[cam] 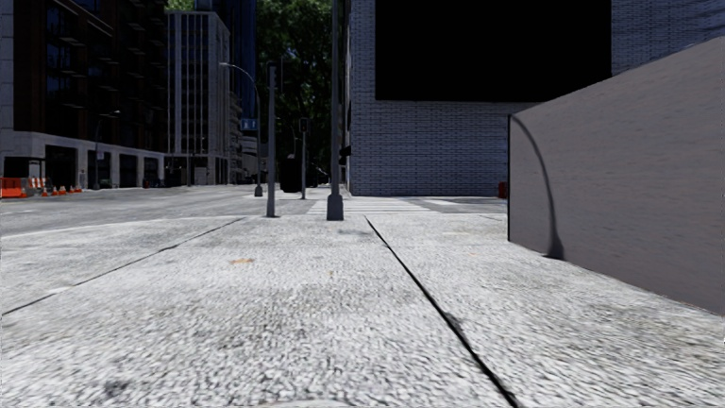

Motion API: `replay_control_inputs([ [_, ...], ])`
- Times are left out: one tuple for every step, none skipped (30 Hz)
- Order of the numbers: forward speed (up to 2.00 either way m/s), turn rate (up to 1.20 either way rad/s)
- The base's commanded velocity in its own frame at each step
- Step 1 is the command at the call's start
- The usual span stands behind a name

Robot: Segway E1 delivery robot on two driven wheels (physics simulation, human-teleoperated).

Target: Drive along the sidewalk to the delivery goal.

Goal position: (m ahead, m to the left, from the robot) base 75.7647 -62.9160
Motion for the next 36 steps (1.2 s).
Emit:
replay_control_inputs([
  [2.0, 0.0],
  [2.0, 0.0],
  [2.0, 0.0],
  [2.0, 0.0],
  [2.0, 0.0],
  [2.0, 0.0],
  [2.0, 0.0],
  [2.0, 0.0],
  [2.0, 0.0],
  [2.0, 0.0],
  [2.0, 0.0],
  [2.0, 0.0],
  [2.0, 0.0],
  [2.0, 0.0],
  [2.0, 0.0],
  [2.0, 0.0],
  [2.0, 0.0],
  [2.0, 0.0],
  [2.0, 0.0],
  [2.0, 0.0],
  [2.0, 0.0],
  [2.0, 0.0],
  [2.0, 0.0],
  [2.0, 0.0],
  [2.0, 0.0],
  [2.0, 0.0],
  [2.0, 0.0],
  [2.0, 0.0],
  [2.0, 0.0],
  [2.0, 0.0],
  [2.0, 0.0],
  [2.0, 0.0],
  [2.0, 0.0],
  [2.0, 0.0],
  [2.0, 0.0],
  [2.0, 0.0],
])
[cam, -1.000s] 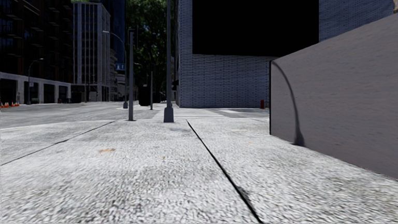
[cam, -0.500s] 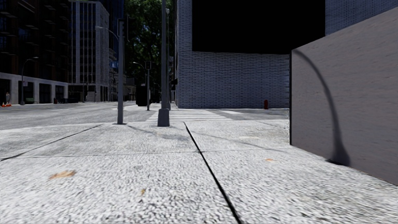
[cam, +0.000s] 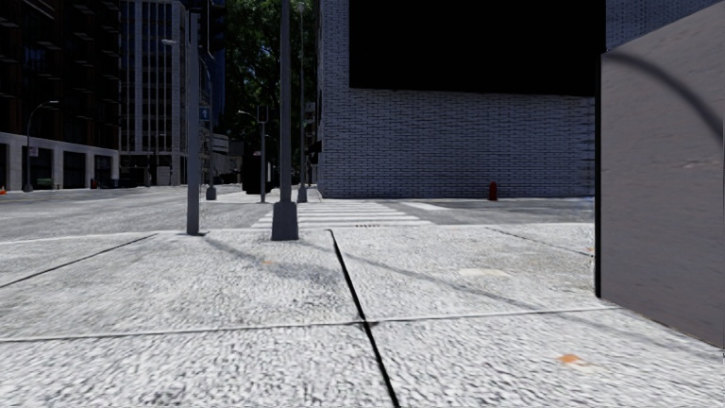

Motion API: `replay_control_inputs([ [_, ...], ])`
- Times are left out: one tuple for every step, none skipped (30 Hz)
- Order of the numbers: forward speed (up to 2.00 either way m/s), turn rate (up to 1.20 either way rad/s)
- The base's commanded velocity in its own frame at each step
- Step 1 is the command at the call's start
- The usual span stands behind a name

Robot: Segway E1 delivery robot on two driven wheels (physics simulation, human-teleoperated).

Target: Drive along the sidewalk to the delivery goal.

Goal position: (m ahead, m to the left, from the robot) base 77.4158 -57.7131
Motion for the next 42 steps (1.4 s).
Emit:
replay_control_inputs([
  [2.0, 0.0],
  [2.0, 0.0],
  [2.0, 0.0],
  [2.0, 0.0],
  [2.0, 0.0],
  [2.0, 0.0],
  [2.0, 0.0],
  [2.0, 0.0],
  [2.0, 0.0],
  [2.0, 0.0],
  [2.0, 0.0],
  [2.0, 0.0],
  [2.0, 0.0],
  [2.0, 0.0],
  [2.0, 0.0],
  [2.0, 0.0],
  [2.0, 0.0],
  [2.0, 0.0],
  [2.0, 0.0],
  [2.0, 0.0],
  [2.0, 0.0],
  [2.0, 0.0],
  [2.0, 0.0],
  [2.0, 0.0],
  [2.0, 0.0],
  [2.0, 0.0],
  [2.0, 0.0],
  [2.0, 0.0],
  [2.0, 0.0],
  [2.0, 0.0],
  [2.0, 0.0],
  [2.0, 0.0],
  [2.0, 0.0],
  [2.0, 0.0],
  [2.0, 0.0],
  [2.0, 0.0],
  [2.0, 0.0],
  [2.0, 0.0],
  [2.0, 0.0],
  [2.0, 0.0],
  [2.0, 0.0],
  [2.0, 0.0],
])
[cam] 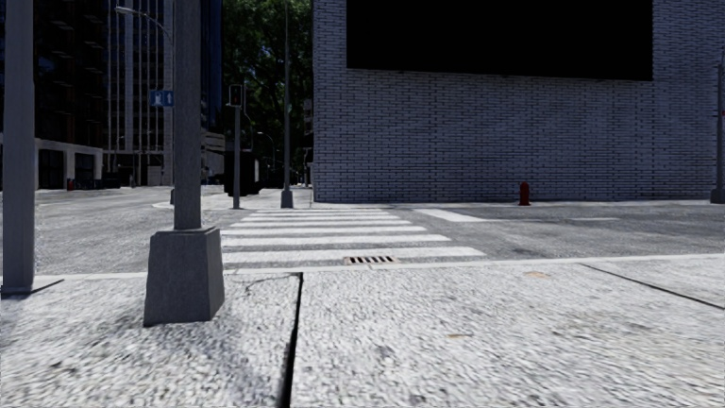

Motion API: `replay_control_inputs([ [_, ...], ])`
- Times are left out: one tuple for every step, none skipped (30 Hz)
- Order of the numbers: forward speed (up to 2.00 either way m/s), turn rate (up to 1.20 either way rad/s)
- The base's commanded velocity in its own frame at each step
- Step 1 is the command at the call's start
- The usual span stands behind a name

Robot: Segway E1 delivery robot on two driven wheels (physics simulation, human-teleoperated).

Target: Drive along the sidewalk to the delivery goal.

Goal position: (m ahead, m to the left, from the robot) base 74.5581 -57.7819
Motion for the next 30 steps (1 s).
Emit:
replay_control_inputs([
  [2.0, 0.0],
  [2.0, 0.0],
  [2.0, 0.0],
  [2.0, 0.0],
  [2.0, 0.0],
  [1.97, 0.0],
  [1.95, 0.0],
  [1.92, 0.0],
  [1.9, 0.0],
  [1.87, 0.0],
  [1.87, 0.0],
  [1.86, 0.0],
  [1.84, 0.0],
  [1.81, 0.0],
  [1.8, 0.0],
  [1.78, 0.0],
  [1.77, 0.0],
  [1.77, 0.0],
  [1.77, 0.0],
  [1.77, 0.0],
  [1.77, 0.0],
  [1.77, 0.0],
  [1.77, 0.0],
  [1.76, 0.0],
  [1.76, 0.0],
  [1.76, 0.0],
  [1.76, 0.0],
  [1.76, 0.0],
  [1.76, 0.0],
  [1.76, 0.0],
])
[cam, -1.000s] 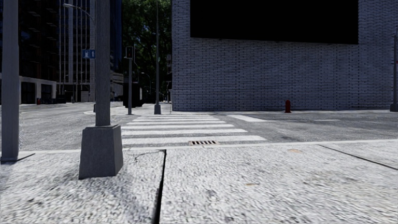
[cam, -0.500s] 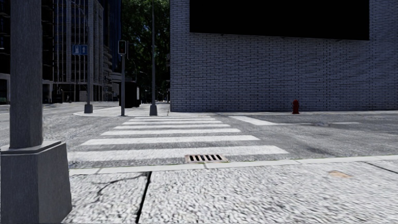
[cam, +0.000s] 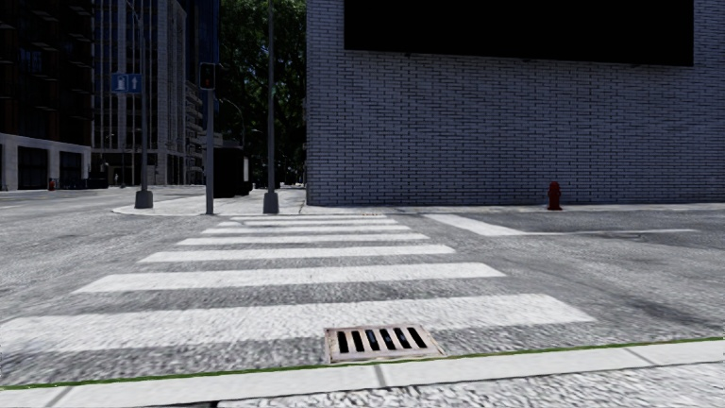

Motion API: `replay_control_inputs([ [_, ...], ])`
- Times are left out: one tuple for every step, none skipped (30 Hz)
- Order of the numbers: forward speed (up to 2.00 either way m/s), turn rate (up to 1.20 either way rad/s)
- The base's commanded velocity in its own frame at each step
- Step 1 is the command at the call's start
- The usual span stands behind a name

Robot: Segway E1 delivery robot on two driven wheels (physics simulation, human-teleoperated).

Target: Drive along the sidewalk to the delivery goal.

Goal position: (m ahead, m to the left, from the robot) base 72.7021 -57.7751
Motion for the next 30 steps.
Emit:
replay_control_inputs([
  [1.76, 0.0],
  [1.76, 0.0],
  [1.76, 0.0],
  [1.76, 0.0],
  [1.76, 0.0],
  [1.76, 0.0],
  [1.76, 0.0],
  [1.76, 0.0],
  [1.76, 0.0],
  [1.76, 0.0],
  [1.76, 0.0],
  [1.76, 0.0],
  [1.76, 0.0],
  [1.76, 0.0],
  [1.76, 0.0],
  [1.76, 0.0],
  [1.76, 0.0],
  [1.76, 0.0],
  [1.76, 0.0],
  [1.76, 0.0],
  [1.76, 0.0],
  [1.76, 0.0],
  [1.76, 0.0],
  [1.76, 0.0],
  [1.76, 0.0],
  [1.76, 0.0],
  [1.76, 0.0],
  [1.76, 0.0],
  [1.76, 0.0],
  [1.76, 0.0],
])
